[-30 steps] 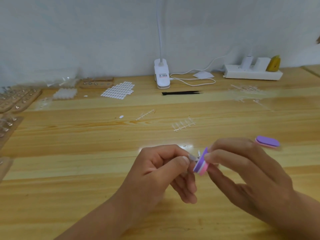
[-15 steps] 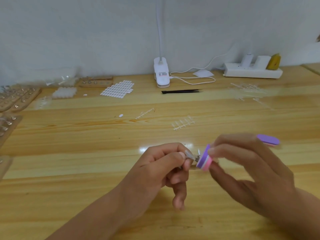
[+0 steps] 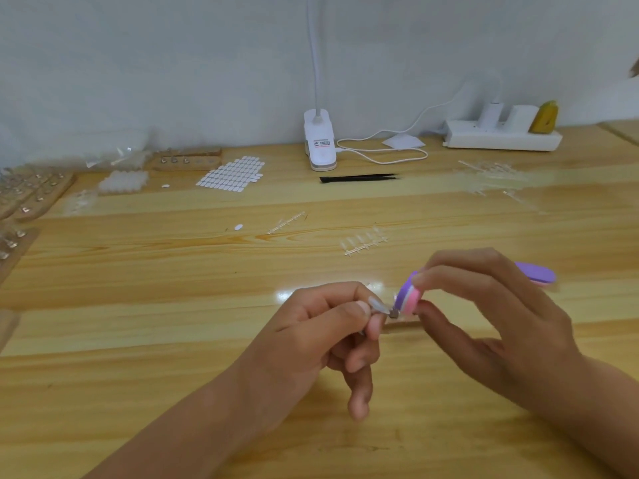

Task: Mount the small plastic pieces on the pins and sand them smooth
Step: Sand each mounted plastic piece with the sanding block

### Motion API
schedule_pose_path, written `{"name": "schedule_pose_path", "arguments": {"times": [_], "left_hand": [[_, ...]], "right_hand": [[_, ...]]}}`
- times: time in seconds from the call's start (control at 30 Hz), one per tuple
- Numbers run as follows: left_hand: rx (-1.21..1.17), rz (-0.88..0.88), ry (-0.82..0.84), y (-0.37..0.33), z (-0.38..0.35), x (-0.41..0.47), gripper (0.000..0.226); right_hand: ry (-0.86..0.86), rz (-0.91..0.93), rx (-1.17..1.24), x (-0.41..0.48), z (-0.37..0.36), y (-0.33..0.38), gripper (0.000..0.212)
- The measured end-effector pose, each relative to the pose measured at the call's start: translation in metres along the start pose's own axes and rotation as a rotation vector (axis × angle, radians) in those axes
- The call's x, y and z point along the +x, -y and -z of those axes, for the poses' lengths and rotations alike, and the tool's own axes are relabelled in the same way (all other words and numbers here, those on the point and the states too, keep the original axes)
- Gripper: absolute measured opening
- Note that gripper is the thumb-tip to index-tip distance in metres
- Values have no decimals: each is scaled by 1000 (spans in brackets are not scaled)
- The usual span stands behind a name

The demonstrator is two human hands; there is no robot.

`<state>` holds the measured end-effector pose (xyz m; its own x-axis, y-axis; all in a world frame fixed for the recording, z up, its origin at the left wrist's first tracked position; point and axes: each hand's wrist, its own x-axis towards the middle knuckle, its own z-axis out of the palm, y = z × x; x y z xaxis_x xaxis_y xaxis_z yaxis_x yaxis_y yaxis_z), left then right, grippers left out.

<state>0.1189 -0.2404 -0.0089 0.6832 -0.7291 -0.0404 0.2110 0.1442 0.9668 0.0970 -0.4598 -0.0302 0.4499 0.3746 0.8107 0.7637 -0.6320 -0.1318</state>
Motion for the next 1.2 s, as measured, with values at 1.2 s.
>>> {"name": "schedule_pose_path", "arguments": {"times": [1.2], "left_hand": [[1230,-213,-439,25,5,26,10]], "right_hand": [[307,-297,-155,2,-12,-7,29]]}}
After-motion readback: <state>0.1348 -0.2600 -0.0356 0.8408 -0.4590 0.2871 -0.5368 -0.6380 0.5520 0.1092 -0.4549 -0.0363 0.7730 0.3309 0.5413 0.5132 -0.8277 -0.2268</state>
